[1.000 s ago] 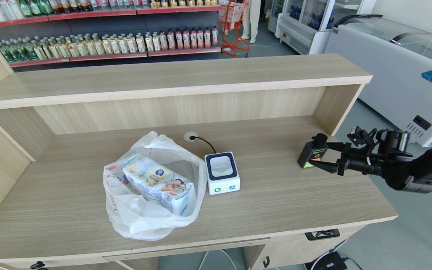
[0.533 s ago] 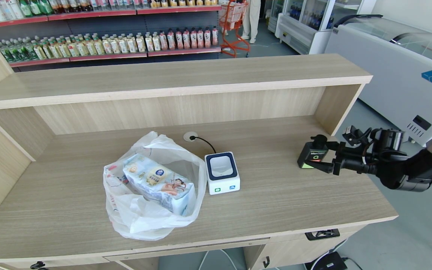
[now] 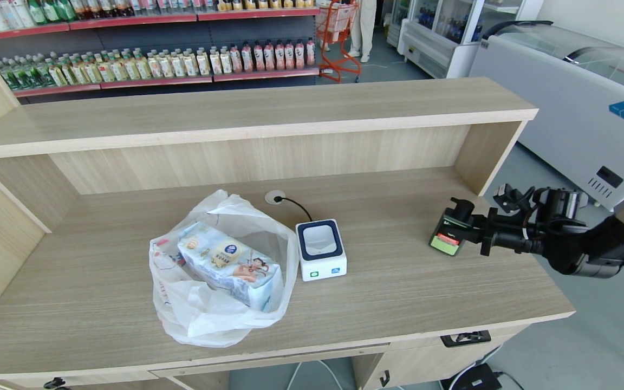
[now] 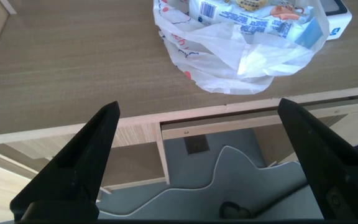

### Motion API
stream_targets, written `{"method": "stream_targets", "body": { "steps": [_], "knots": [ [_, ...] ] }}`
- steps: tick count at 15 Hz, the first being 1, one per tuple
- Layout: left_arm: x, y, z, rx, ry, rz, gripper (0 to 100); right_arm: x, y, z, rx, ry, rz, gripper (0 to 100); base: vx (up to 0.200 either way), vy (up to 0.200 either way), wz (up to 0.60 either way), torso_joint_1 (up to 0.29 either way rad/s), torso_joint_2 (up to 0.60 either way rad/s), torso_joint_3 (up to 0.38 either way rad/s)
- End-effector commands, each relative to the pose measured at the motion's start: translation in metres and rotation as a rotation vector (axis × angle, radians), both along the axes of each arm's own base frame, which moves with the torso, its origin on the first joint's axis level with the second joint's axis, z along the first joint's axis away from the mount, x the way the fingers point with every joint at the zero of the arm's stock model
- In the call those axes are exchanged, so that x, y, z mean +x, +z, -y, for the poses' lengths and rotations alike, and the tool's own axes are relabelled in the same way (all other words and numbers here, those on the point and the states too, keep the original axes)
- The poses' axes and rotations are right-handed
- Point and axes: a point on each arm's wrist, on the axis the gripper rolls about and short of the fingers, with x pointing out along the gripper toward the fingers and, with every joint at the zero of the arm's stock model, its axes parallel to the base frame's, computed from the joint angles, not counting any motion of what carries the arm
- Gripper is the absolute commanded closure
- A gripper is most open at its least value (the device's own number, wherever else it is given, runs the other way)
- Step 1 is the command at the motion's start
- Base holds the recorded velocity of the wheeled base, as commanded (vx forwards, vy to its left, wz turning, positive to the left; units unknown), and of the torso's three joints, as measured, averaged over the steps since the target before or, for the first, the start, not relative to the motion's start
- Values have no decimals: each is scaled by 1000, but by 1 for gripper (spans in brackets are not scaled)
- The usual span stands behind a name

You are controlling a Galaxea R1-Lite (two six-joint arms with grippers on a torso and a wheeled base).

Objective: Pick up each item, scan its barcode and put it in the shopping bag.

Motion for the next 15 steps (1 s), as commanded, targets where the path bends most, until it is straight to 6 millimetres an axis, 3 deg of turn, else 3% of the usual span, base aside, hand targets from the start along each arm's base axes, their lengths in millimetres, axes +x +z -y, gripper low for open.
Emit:
{"method": "stream_targets", "body": {
  "steps": [1, 4, 7, 10, 12, 15],
  "knots": [
    [0, 0, 0, 0, 0, 0, 0, -1, 1, 0, -1, 3, 2, 100, 0, 0, 0, 0, 0, 0],
    [0, 0, 0, 0, 0, 0, 0, -6, 19, 1, -26, 4, 70, 100, 0, 0, 0, 0, 0, 0],
    [0, 0, 0, 0, 0, 0, 0, -32, 65, 6, -106, -15, 230, 100, 0, 0, 0, 0, 0, 0],
    [0, 0, 0, 0, 0, 0, 0, -84, 125, 3, -202, -23, 434, 100, 0, 0, 0, 0, 0, 0],
    [0, 0, 0, 0, 0, 0, 0, -120, 155, -6, -256, -22, 556, 100, 0, 0, 0, 0, 0, 0],
    [0, 0, 0, 0, 0, 0, 0, -189, 184, -44, -429, 75, 898, 100, 0, 0, 0, 0, 0, 0]
  ]
}}
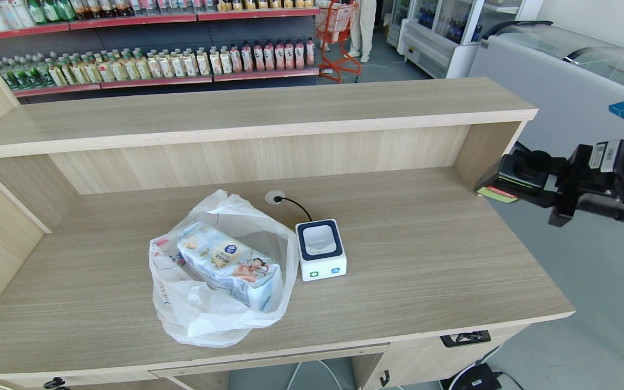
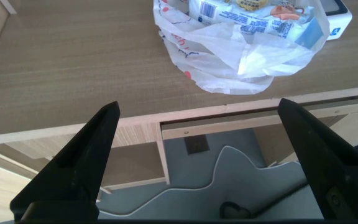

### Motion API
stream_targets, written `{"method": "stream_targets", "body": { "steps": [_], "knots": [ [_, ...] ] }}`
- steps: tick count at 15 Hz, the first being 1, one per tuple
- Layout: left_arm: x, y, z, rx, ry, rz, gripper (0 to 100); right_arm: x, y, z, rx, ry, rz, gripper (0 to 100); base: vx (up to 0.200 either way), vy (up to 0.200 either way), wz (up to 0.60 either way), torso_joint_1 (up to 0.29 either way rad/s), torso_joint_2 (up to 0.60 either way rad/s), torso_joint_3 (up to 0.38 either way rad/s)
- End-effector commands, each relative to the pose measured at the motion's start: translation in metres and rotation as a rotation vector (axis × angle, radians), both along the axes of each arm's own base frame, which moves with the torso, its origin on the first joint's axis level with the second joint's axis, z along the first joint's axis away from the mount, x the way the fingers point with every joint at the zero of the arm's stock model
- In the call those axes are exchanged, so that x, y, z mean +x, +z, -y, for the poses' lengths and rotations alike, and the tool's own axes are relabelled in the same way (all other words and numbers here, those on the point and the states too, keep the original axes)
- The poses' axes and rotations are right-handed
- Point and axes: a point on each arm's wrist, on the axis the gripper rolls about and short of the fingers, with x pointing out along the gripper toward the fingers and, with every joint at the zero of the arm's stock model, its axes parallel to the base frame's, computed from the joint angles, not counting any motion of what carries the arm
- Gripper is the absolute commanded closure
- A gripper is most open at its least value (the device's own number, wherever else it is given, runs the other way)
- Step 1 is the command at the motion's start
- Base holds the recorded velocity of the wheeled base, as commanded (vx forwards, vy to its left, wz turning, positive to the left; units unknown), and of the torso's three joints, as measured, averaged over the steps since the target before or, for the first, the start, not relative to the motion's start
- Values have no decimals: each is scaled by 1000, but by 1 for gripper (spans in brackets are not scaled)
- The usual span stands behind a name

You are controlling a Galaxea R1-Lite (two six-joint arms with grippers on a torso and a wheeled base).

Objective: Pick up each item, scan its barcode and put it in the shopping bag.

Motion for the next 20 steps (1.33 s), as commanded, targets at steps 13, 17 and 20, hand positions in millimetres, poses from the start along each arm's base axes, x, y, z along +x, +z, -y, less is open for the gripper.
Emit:
{"method": "stream_targets", "body": {
  "steps": [13, 17, 20],
  "knots": [
    [0, 0, 0, 0, 0, -1, 0, -138, 34, -110, -451, 405, 1130, 100, 0, 0, 0, 0, 0, 0],
    [0, 0, 0, 0, 0, -1, 0, -174, 22, -112, -453, 455, 1260, 100, 0, 0, 0, 0, 0, 0],
    [0, 0, 0, 0, 0, -1, 0, -199, 20, -119, -454, 418, 1314, 100, 0, 0, 0, 0, 0, 0]
  ]
}}
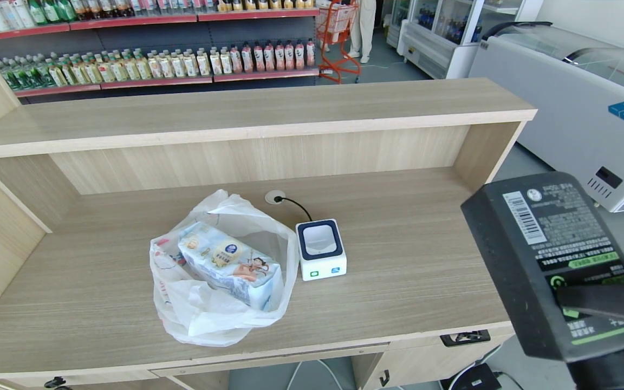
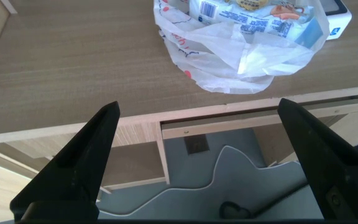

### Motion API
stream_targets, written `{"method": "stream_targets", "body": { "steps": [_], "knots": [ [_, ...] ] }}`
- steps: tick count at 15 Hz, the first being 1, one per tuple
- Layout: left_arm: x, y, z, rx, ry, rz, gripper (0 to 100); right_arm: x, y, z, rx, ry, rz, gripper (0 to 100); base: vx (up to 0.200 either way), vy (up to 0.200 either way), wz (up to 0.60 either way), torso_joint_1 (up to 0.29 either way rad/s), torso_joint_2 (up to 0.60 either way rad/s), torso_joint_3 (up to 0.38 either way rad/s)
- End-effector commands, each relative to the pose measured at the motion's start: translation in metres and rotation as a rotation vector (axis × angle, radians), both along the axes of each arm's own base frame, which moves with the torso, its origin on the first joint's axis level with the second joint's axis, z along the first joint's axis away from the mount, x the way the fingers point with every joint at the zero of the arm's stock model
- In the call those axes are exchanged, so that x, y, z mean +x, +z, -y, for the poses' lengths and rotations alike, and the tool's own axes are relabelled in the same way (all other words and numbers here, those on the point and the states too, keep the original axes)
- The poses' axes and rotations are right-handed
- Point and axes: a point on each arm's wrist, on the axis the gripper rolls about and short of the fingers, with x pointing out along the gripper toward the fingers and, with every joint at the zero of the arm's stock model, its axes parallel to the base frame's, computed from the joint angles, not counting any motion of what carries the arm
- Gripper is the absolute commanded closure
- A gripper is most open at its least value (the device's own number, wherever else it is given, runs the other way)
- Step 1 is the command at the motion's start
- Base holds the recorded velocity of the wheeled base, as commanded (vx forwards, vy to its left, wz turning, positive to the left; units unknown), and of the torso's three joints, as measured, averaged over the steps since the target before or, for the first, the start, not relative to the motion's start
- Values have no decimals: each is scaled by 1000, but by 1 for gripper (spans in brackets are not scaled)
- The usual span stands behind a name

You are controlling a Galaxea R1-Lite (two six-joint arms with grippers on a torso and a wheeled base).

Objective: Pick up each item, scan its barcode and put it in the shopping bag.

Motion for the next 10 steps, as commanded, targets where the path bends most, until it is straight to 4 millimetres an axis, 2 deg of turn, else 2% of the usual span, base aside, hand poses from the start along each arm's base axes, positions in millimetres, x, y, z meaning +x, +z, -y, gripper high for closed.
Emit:
{"method": "stream_targets", "body": {
  "steps": [1, 4, 10],
  "knots": [
    [0, 0, 0, 0, 0, -1, 0, -21, -1, 0, 25, 1, 33, 100, 0, 0, 0, 0, 0, 0],
    [0, 0, 0, 0, 0, -1, 0, -39, -10, 0, 41, -44, 26, 100, 0, 0, 0, 0, 0, 0],
    [0, 0, 0, 0, 0, -1, 0, -45, -11, -6, 36, -5, 70, 100, 0, 0, 0, 0, 0, 0]
  ]
}}
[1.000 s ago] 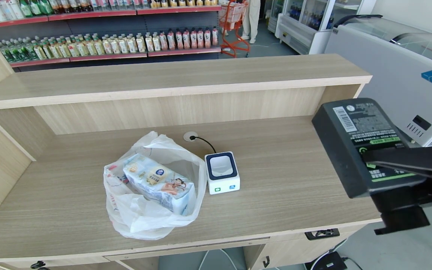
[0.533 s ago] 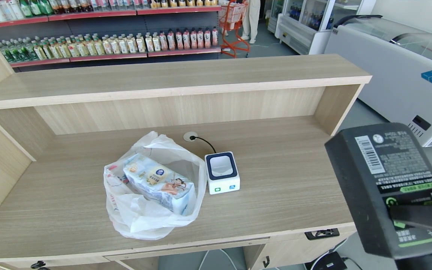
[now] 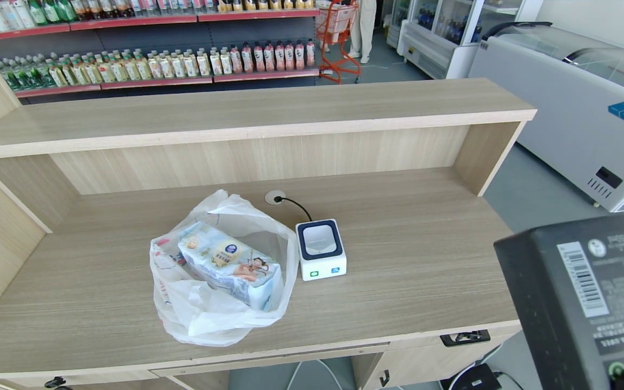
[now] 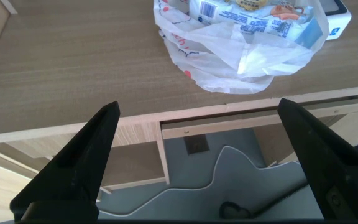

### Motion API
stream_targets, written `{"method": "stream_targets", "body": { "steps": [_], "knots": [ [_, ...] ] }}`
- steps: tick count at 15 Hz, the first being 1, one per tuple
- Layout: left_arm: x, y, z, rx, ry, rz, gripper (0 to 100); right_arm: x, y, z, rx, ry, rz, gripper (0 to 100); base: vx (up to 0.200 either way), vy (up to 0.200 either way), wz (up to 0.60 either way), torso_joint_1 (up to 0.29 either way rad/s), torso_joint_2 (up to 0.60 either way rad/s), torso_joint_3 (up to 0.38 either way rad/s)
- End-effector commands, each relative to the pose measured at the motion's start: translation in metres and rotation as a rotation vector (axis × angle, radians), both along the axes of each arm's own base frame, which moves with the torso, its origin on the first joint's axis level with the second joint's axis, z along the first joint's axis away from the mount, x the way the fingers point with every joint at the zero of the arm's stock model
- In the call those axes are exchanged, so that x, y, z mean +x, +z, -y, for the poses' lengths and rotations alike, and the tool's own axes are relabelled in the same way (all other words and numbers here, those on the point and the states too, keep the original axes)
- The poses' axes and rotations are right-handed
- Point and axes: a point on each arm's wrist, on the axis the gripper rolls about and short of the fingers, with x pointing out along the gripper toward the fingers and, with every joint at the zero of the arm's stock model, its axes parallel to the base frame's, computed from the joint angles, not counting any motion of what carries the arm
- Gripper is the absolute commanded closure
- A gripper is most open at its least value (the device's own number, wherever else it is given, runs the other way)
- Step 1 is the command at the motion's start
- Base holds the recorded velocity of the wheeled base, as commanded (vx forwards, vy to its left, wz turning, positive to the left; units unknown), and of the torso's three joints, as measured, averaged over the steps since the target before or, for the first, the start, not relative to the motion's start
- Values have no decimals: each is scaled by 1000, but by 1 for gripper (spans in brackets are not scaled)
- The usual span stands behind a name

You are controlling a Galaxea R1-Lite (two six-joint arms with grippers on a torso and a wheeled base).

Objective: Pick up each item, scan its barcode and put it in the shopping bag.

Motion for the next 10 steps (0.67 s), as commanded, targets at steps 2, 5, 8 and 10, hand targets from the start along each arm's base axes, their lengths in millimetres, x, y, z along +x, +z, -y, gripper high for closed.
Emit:
{"method": "stream_targets", "body": {
  "steps": [2, 5, 8, 10],
  "knots": [
    [0, 0, 0, 0, 0, -1, 0, -8, 1, -5, 6, 80, 15, 100, 0, 0, 0, 0, 0, 0],
    [0, 0, 0, 0, 0, -1, 0, -17, 8, 1, 53, 99, 85, 100, 0, 0, 0, 0, 0, 0],
    [0, 0, 0, 0, 0, -1, 0, -19, 8, 2, 56, 98, 91, 100, 0, 0, 0, 0, 0, 0],
    [0, 0, 0, 0, 0, -1, 0, -17, 9, 1, 57, 80, 85, 100, 0, 0, 0, 0, 0, 0]
  ]
}}
